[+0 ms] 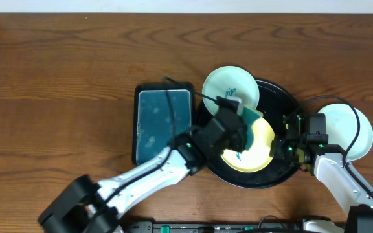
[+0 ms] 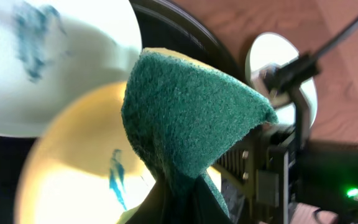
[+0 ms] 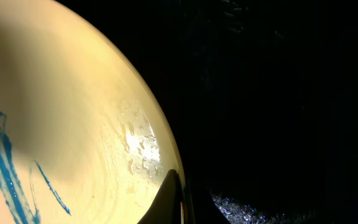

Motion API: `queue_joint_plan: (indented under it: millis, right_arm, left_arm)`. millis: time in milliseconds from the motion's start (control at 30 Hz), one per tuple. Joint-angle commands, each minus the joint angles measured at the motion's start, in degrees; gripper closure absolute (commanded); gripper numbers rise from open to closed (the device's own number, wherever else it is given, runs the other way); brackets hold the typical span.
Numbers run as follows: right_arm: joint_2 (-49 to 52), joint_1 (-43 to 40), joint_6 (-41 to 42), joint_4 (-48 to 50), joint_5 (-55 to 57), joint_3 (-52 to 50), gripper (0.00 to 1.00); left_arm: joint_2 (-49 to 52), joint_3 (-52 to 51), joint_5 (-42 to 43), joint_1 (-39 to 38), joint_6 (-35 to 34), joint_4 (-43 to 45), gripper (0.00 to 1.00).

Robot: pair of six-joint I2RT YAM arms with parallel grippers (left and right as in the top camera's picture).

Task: Clean dirty plates on tray and stack at the side
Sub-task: 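Carry the green sponge from the water tray onto the yellow plate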

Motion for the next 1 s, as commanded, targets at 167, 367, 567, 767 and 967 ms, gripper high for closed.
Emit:
queue_joint_plan:
  millis: [167,367,567,767,967]
  right_arm:
    - [-0.2,0.9,-0.8,-0.3,1.2,-0.9,0.99]
    - [-0.2,0.9,-0.8,-0.3,1.2,-0.9,0.99]
    - [-0.2,0.9,-0.8,-0.7,1.2,-0.9,0.99]
    - [-0.2,0.9,-0.8,-1.0,1.2,-0.9,0.99]
    - [-0.2,0.9,-0.8,-1.0,1.2,-0.9,0.99]
  left_arm:
    - [8.3,0.7,0.9,-2.4,2.6,2.0,0.93]
    - [12.1,0.7,2.1,-3.5,2.6,0.3,0.92]
    - [12.5,0.7,-6.2,-3.5,-1.5,-4.4,0.92]
    - [12.5,0.7,-10.0,-3.5,-10.5,-11.2,0.92]
    - [12.5,0.7,-10.2,-3.5,-19.0,-17.1,0.92]
